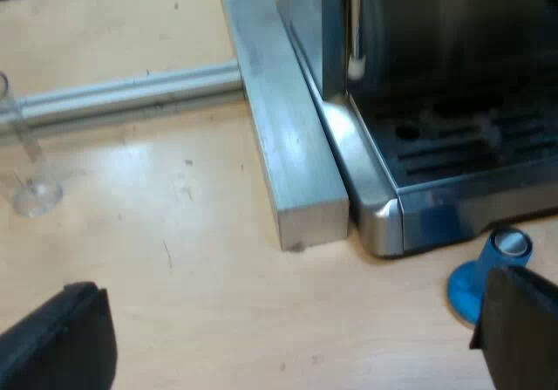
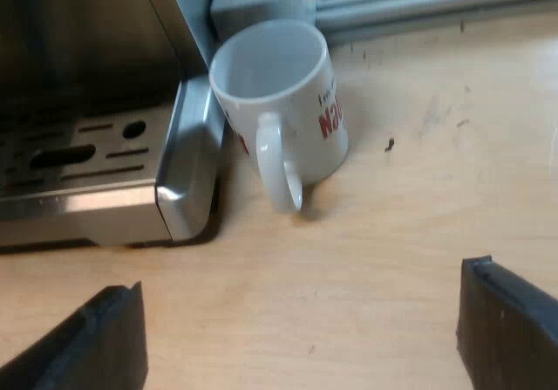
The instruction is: Put the handle in the coffee machine
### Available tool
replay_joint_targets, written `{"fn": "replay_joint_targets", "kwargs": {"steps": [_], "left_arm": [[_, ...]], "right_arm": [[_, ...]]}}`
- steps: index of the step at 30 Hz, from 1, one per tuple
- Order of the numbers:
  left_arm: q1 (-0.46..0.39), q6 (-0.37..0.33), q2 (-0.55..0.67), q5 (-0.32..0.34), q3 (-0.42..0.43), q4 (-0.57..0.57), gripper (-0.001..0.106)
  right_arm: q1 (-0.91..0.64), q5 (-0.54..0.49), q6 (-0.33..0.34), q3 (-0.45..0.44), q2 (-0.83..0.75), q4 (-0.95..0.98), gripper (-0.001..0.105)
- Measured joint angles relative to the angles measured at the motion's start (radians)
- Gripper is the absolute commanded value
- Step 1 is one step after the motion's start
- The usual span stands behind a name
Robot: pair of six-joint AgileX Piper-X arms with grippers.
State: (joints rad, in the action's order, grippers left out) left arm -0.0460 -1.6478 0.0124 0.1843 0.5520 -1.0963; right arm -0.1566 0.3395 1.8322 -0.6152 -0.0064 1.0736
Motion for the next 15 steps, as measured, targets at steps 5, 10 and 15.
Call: {"fn": "replay_joint_targets", "kwargs": {"steps": [5, 10, 15], "left_arm": [[0.000, 0.000, 0.000, 0.000, -0.009, 0.004, 0.085], [0.000, 0.000, 0.000, 0.000, -0.009, 0.004, 0.085], [0.000, 0.000, 0.000, 0.000, -0.009, 0.004, 0.085]], "right_arm": [[0.000, -0.003, 0.000, 0.033, 0.000, 0.000, 0.074], [0.000, -0.021, 0.004, 0.066, 0.000, -0.001, 0.074], [0.000, -0.021, 0.004, 0.076, 0.000, 0.005, 0.074]]}}
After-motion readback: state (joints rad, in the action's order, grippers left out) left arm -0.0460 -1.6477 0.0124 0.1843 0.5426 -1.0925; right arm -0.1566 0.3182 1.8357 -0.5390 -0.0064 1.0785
